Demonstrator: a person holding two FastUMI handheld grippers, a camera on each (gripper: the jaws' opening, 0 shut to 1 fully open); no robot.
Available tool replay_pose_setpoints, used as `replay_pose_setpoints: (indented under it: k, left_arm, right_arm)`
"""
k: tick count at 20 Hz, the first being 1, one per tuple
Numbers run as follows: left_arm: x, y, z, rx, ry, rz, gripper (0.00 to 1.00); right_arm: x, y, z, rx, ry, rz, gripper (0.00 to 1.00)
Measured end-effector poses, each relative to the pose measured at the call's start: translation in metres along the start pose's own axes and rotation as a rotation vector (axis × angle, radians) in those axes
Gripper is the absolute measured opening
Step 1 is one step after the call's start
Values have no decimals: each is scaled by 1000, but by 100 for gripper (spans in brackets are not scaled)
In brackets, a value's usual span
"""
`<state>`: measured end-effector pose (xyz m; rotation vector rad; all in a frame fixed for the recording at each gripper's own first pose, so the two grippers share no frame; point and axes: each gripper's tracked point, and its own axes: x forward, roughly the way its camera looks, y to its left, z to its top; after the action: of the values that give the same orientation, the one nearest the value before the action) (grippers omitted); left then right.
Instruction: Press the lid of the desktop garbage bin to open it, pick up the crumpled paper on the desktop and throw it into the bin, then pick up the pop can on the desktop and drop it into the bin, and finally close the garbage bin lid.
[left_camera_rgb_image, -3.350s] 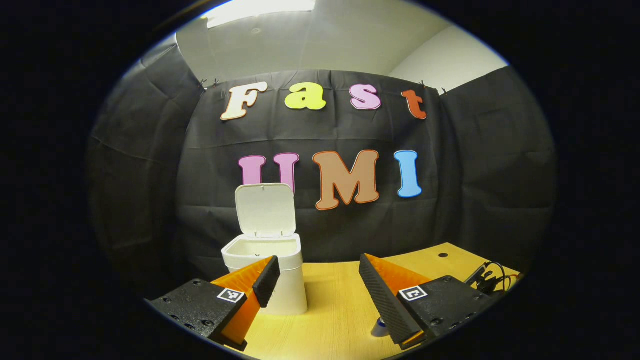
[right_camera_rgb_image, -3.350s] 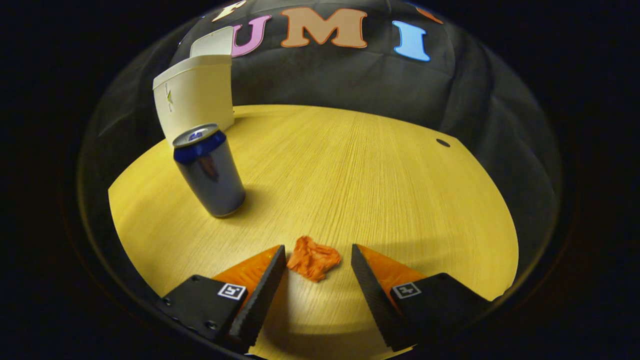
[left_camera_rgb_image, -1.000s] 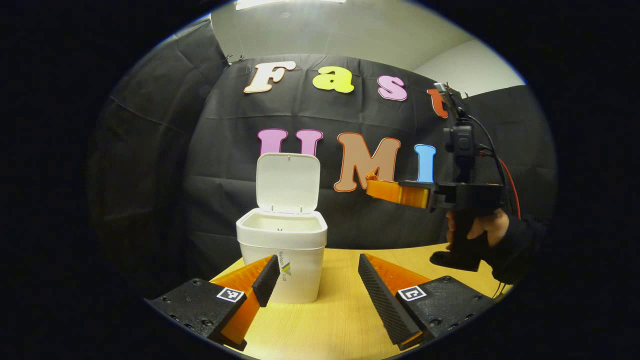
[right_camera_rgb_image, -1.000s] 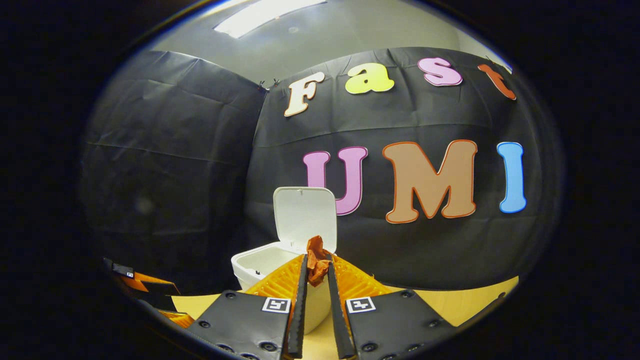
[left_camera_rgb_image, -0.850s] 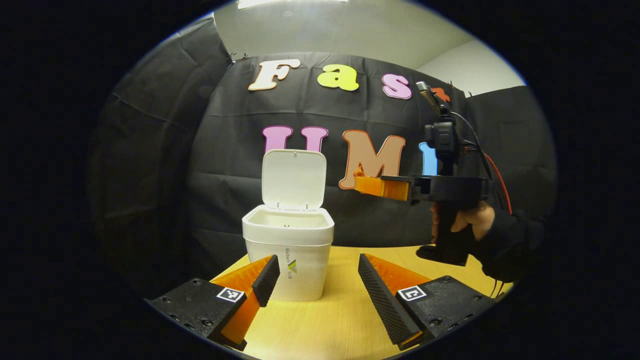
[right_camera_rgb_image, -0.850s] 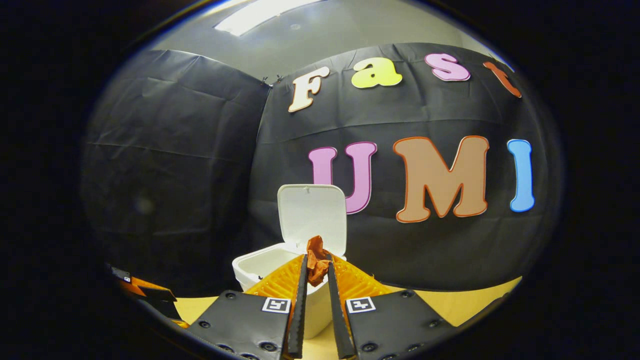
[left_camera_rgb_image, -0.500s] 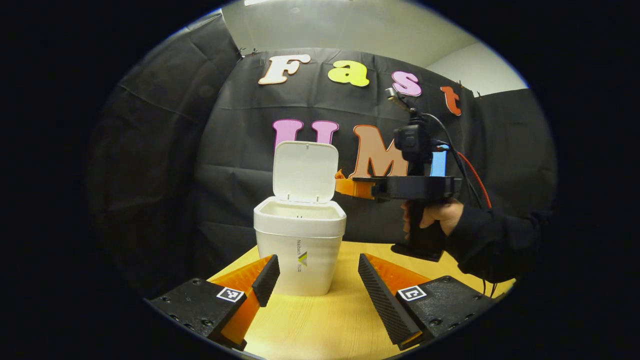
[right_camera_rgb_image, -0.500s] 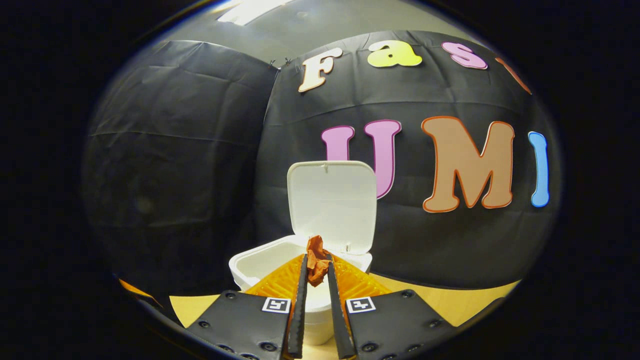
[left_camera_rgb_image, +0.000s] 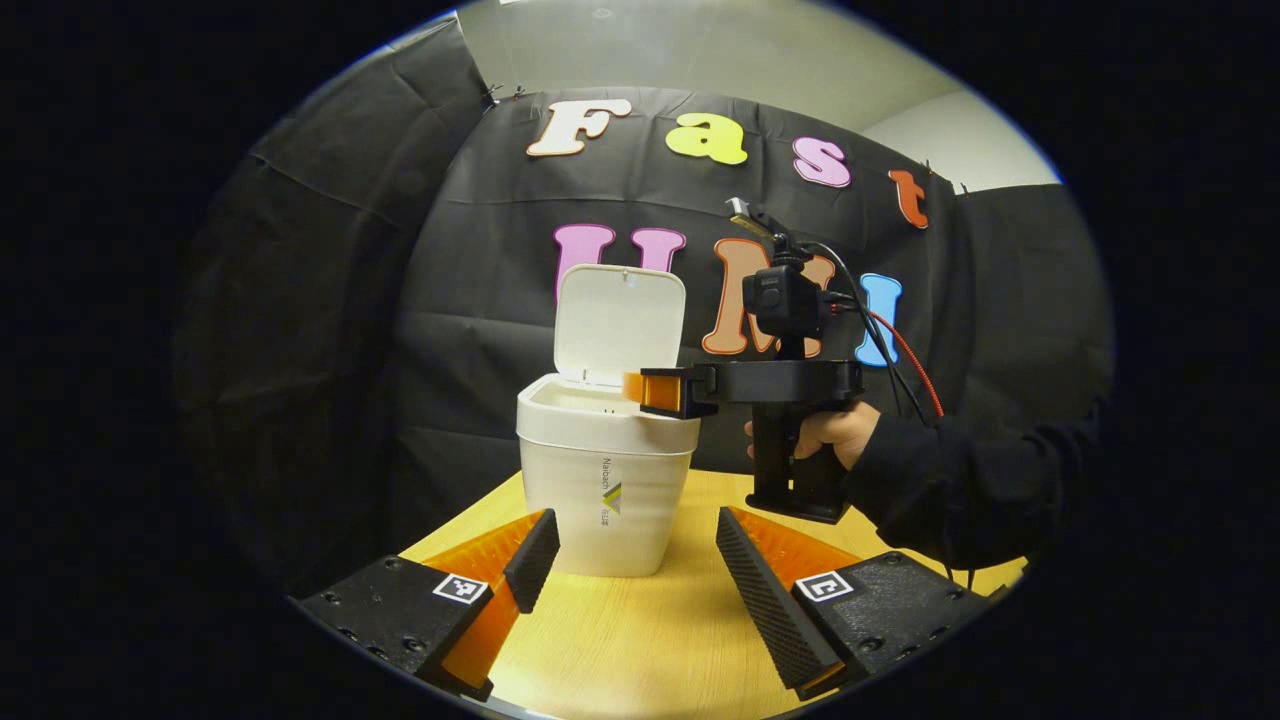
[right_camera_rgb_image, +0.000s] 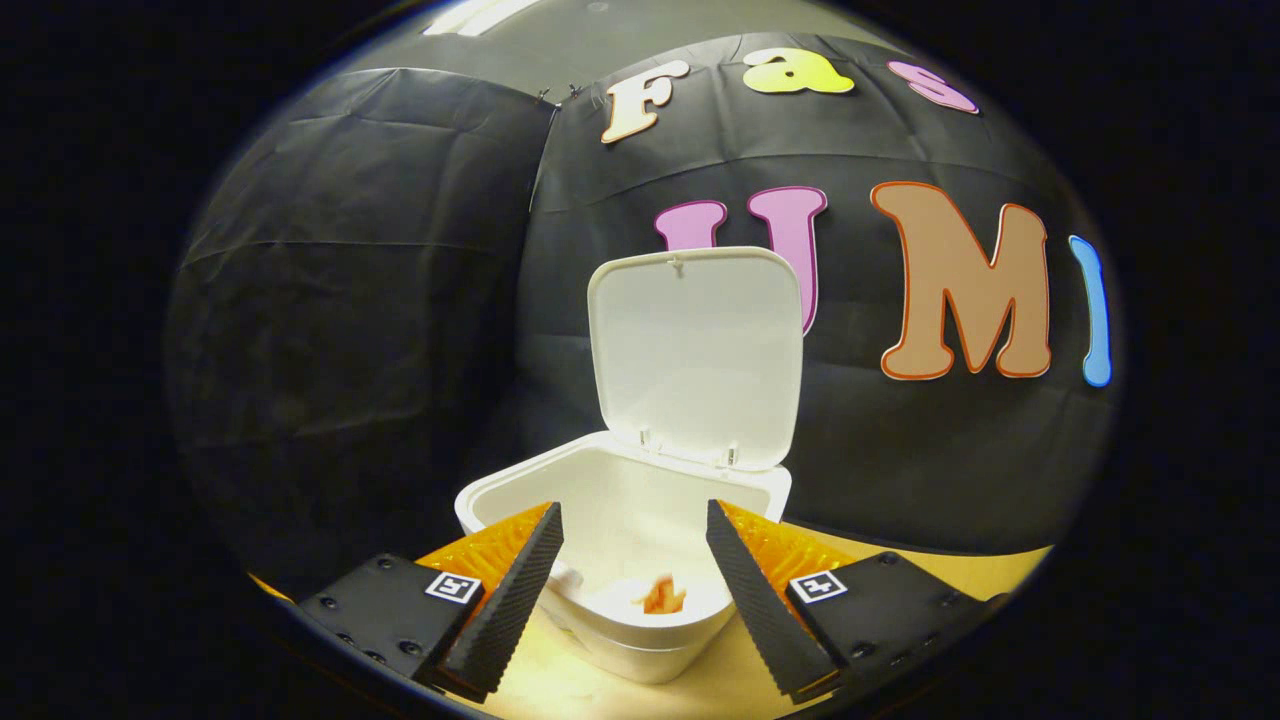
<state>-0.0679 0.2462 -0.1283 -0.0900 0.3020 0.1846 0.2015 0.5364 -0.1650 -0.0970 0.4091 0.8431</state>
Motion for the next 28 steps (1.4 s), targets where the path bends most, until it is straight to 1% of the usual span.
replay_pose_setpoints:
  k: [1,4,7,8,10,12,13,15,16,19,20,21,22,24,28]
  left_arm:
    - [1,-1,-1,2,-1,-4,95]
    - [2,-9,-1,1,-3,-23,95]
    - [6,-21,-1,4,-3,-55,95]
    - [7,-27,0,5,-5,-69,95]
    - [10,-41,-1,8,-7,-105,95]
    - [13,-58,-6,11,0,-147,95]
    - [14,-66,-9,13,4,-166,95]
    - [17,-86,-14,20,12,-210,95]
    - [18,-96,-15,23,14,-232,95]
    - [18,-126,-23,33,18,-296,95]
    - [17,-135,-25,36,17,-316,95]
    - [17,-145,-28,37,18,-335,95]
    - [17,-153,-31,42,21,-352,95]
    - [17,-170,-42,50,36,-386,95]
    - [20,-194,-69,63,87,-431,95]
  right_arm:
    - [-5,-1,4,-9,-14,-4,99]
    - [-25,-7,18,-26,-68,-26,99]
    - [-53,-20,33,-14,-122,-59,99]
    - [-65,-27,38,-11,-140,-76,96]
    - [-93,-46,48,-10,-182,-121,97]
    - [-126,-70,56,-9,-224,-181,97]
    - [-142,-81,58,-4,-239,-210,100]
    - [-174,-105,58,14,-265,-272,100]
    - [-190,-118,55,23,-270,-307,96]
    - [-236,-154,38,47,-272,-408,96]
    - [-252,-165,30,56,-268,-439,100]
    - [-267,-175,22,63,-262,-471,100]
    - [-281,-185,15,73,-260,-502,96]
    - [-309,-203,-2,92,-251,-567,96]
    - [-353,-225,-38,130,-225,-654,96]
